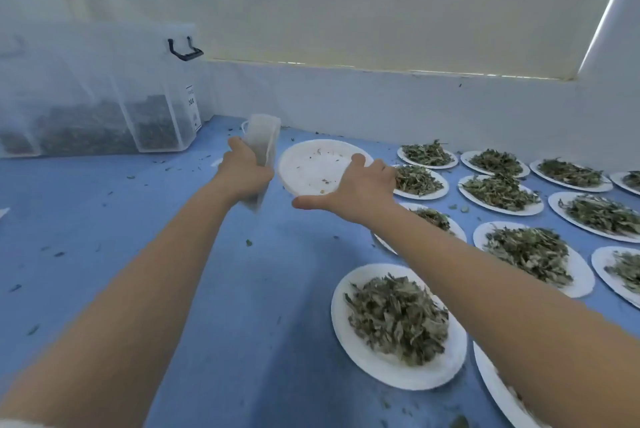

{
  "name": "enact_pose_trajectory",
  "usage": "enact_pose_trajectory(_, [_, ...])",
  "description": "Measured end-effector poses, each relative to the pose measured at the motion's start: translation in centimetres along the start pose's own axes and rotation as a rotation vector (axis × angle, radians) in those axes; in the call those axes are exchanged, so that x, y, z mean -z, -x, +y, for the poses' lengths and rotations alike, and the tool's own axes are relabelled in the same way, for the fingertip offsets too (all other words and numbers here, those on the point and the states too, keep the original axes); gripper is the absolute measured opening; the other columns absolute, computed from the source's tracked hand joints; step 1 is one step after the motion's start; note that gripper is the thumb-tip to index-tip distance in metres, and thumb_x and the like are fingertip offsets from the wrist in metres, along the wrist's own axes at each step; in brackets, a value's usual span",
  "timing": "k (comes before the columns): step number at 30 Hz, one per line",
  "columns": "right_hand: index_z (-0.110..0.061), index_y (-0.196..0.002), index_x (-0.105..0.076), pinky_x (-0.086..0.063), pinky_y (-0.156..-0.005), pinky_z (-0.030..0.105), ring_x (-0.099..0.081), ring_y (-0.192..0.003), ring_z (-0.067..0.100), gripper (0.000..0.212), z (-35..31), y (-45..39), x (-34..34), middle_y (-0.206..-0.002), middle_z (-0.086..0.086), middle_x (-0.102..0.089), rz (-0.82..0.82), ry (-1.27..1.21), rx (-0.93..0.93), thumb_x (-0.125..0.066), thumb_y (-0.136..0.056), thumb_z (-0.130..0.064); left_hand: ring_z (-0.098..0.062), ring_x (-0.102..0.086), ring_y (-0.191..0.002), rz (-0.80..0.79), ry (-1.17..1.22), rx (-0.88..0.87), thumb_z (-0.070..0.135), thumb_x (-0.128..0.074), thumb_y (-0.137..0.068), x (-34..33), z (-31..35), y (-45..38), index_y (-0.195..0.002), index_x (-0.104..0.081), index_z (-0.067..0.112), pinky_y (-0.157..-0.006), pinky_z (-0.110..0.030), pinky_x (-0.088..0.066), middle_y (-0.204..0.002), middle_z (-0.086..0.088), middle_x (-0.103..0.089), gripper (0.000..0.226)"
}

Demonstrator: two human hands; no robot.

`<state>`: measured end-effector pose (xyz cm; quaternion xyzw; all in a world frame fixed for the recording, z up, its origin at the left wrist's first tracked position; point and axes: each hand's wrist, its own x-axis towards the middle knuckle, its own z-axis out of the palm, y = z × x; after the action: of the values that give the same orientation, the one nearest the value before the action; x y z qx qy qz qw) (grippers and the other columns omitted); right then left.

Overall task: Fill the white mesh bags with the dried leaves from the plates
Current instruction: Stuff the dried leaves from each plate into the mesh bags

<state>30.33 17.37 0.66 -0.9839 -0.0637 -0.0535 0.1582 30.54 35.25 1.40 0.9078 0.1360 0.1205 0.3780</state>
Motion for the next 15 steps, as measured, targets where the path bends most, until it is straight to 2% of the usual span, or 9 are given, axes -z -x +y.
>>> enact_pose_trajectory(2, [-0.006,-0.137,-0.023,-0.030,-0.096,0.036,-0.031,-0.120,0.032,0.125,-0.5,-4.9,-1.4,-0.129,0.018,-0.035,0.011,-0.085,-0.055,-0.059,-0.050,-0.087,-0.032,-0.048,-0.110,0.021,-0.034,0.003,0.023,-0.056,-0.089,-0.6,-0.6,-3.8,-0.139,-0.011,0.000,-0.082,-0.038,-0.044,-0.124,-0.017,-0.047,0.071])
enact_pose_trajectory(4, [-0.006,-0.136,-0.023,-0.031,-0.097,0.034,-0.029,-0.122,0.031,0.124,-0.9,-9.4,-3.2,-0.131,0.017,-0.033,0.006,-0.158,-0.089,-0.063,-0.048,-0.085,-0.029,-0.049,-0.099,0.061,-0.081,0.004,0.024,-0.055,-0.090,-1.4,-1.3,-7.3,-0.136,-0.018,-0.003,-0.068,-0.034,-0.038,-0.115,-0.015,-0.051,0.065])
enact_pose_trajectory(5, [-0.006,-0.136,-0.023,-0.030,-0.098,0.034,-0.028,-0.123,0.031,0.125,-1.1,-11.4,-4.1,-0.133,0.017,-0.031,-0.009,-0.175,-0.102,-0.065,-0.048,-0.084,-0.030,-0.048,-0.098,0.079,-0.112,0.002,0.024,-0.055,-0.090,-1.9,-1.7,-8.9,-0.134,-0.020,-0.005,-0.067,-0.032,-0.035,-0.114,-0.017,-0.051,0.063])
enact_pose_trajectory(9, [-0.005,-0.134,-0.023,-0.030,-0.094,0.030,-0.027,-0.123,0.030,0.122,-1.8,-17.7,-7.7,-0.135,0.017,-0.028,-0.049,-0.130,-0.133,-0.064,-0.050,-0.083,-0.036,-0.046,-0.113,0.094,-0.244,-0.029,0.024,-0.055,-0.091,-4.5,-3.5,-14.0,-0.135,-0.021,-0.009,-0.073,-0.030,-0.031,-0.123,-0.024,-0.049,0.066])
enact_pose_trajectory(12, [-0.006,-0.138,-0.021,-0.028,-0.096,0.031,-0.025,-0.124,0.030,0.122,-2.2,-20.6,-10.1,-0.138,0.018,-0.024,-0.064,-0.033,-0.125,-0.055,-0.054,-0.087,-0.036,-0.046,-0.116,0.058,-0.353,-0.062,0.028,-0.055,-0.091,-6.4,-4.9,-16.6,-0.133,-0.024,-0.011,-0.078,-0.032,-0.034,-0.127,-0.026,-0.047,0.065])
enact_pose_trajectory(15, [-0.009,-0.144,-0.016,-0.021,-0.108,0.043,-0.015,-0.135,0.034,0.114,-2.1,-22.4,-11.5,-0.149,0.019,-0.015,-0.124,0.056,-0.125,-0.044,-0.066,-0.087,-0.034,-0.046,-0.115,0.054,-0.437,-0.083,0.038,-0.048,-0.094,-7.9,-5.8,-18.2,-0.133,-0.028,-0.004,-0.083,-0.034,-0.037,-0.129,-0.021,-0.043,0.061])
